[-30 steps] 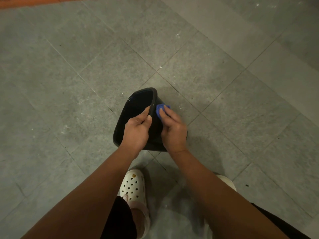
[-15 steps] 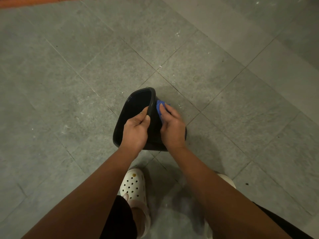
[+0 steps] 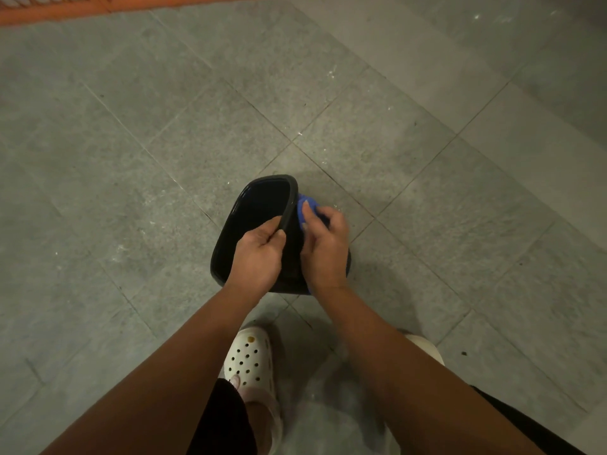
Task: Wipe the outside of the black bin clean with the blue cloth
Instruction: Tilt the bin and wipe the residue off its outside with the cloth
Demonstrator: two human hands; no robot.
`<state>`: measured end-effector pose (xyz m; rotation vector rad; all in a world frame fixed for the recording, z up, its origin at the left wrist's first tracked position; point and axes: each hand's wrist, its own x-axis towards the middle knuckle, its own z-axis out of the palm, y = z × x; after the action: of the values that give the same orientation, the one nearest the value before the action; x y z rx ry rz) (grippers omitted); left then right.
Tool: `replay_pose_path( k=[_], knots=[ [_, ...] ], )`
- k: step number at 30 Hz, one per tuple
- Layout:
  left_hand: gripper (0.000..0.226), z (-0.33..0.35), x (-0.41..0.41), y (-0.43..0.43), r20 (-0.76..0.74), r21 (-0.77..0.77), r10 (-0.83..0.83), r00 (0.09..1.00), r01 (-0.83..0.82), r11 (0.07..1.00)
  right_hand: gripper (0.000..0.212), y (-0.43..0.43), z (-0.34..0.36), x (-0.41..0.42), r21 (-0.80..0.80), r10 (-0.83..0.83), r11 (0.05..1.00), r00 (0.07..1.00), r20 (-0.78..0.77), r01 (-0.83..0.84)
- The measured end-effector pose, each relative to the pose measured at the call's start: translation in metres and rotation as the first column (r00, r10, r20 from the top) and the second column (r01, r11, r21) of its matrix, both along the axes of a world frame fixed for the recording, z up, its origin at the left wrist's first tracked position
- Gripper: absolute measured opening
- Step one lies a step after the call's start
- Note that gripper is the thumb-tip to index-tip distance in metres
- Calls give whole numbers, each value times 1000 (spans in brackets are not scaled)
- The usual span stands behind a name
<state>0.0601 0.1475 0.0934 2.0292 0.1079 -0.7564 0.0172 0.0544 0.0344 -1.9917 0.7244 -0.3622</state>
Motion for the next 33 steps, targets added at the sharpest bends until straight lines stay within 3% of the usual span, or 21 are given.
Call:
replay_pose_path(
  k=[2,7,13,18,23,28,33],
  knots=[
    [22,2,5,-3,37,76,-13,999,10,997,31,1,2,-7,-47,40,998,999,16,-40],
    [37,-2,13,-9,115,202,-12,993,-11,979,32,11,-8,-30,-198,164,971,975,148,-133],
    [35,-4,8,-10,19,111,72,997,-73,991,41,27,-11,-36,-169,189,971,975,115,-168],
    [34,-4,3,-9,120,141,31,992,-48,989,44,19,-9,-26,-177,160,972,986,36,-151],
    [32,-8,1,-5,169,170,24,985,-53,984,38,23,-8,-37,-111,25,993,996,-84,-34],
    [28,-9,4,-2,181,154,-25,983,-4,988,42,33,4,-24,-82,94,992,995,-35,-96],
    [26,-9,5,3,161,117,22,987,-41,992,39,16,-1,-15,-90,99,990,988,-115,-110]
  ],
)
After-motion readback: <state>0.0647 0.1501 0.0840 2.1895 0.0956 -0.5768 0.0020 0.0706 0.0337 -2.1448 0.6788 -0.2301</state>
